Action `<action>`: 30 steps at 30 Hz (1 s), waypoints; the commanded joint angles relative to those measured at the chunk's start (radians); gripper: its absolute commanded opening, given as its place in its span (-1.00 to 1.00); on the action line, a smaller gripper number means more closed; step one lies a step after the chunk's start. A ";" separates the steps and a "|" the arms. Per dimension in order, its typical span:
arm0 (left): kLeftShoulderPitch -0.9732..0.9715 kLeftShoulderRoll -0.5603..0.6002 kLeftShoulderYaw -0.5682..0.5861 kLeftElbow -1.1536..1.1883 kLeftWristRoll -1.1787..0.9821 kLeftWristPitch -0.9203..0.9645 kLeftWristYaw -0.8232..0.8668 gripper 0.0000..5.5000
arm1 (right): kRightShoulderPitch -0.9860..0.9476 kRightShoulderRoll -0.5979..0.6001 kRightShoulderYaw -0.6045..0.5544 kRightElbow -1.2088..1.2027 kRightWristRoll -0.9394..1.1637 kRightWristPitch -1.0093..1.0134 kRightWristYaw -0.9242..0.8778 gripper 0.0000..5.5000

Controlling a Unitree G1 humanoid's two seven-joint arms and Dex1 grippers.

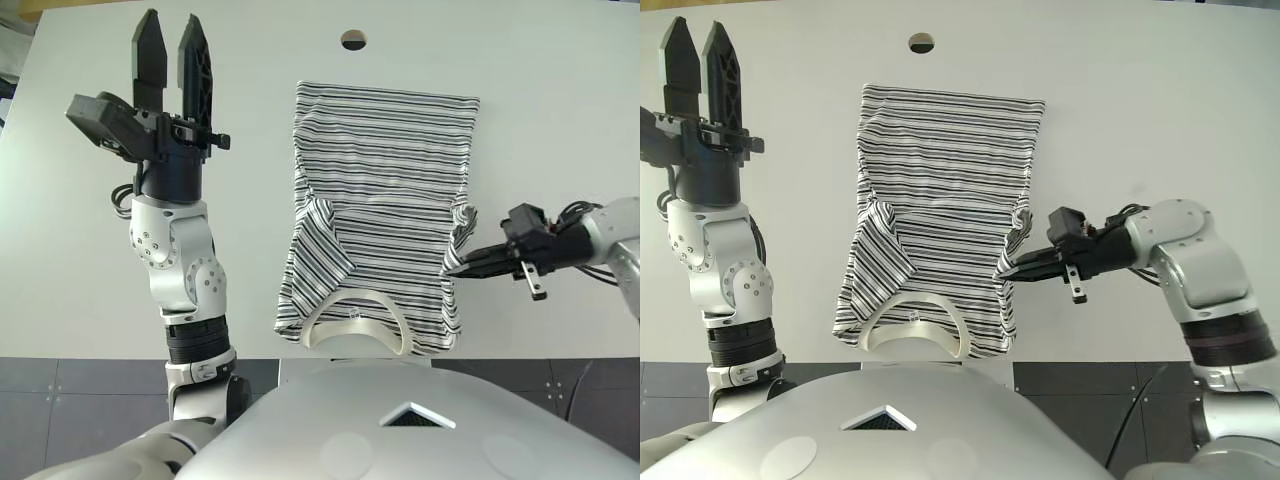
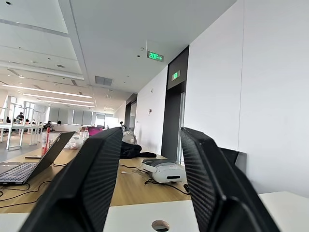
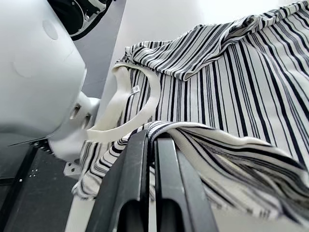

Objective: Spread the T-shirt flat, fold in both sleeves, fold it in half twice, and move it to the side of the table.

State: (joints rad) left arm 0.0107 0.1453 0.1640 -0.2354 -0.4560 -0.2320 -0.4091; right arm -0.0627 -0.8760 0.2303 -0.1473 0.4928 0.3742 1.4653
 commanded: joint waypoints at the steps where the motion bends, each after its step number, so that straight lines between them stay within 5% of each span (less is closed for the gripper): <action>1: -0.004 0.009 0.009 0.006 -0.007 0.006 -0.007 -0.19 | -0.029 0.042 0.043 0.018 -0.049 -0.006 -0.026 -0.95; 8: 0.003 0.018 0.022 0.002 -0.021 0.015 -0.009 -0.19 | -0.035 0.102 0.061 0.029 -0.067 0.002 -0.052 -0.71; 16: 0.036 0.061 -0.016 0.004 0.044 0.018 -0.046 -0.19 | 0.014 0.069 0.002 -0.006 -0.020 -0.011 -0.016 -0.71; 23: 0.299 0.422 -0.153 0.034 0.339 -0.337 -0.428 -0.19 | 0.323 -0.026 -0.172 0.099 -0.131 -0.505 0.050 -0.71; 30: 0.451 0.741 -0.146 0.152 0.717 -0.655 -0.490 0.16 | 0.376 -0.017 -0.149 0.235 -0.313 -0.992 0.030 -0.27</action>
State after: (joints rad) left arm 0.4607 0.8395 0.0127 -0.0960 0.2043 -0.8440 -0.9126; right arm 0.3319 -0.9096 0.0650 0.0592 0.2269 -0.5113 1.5249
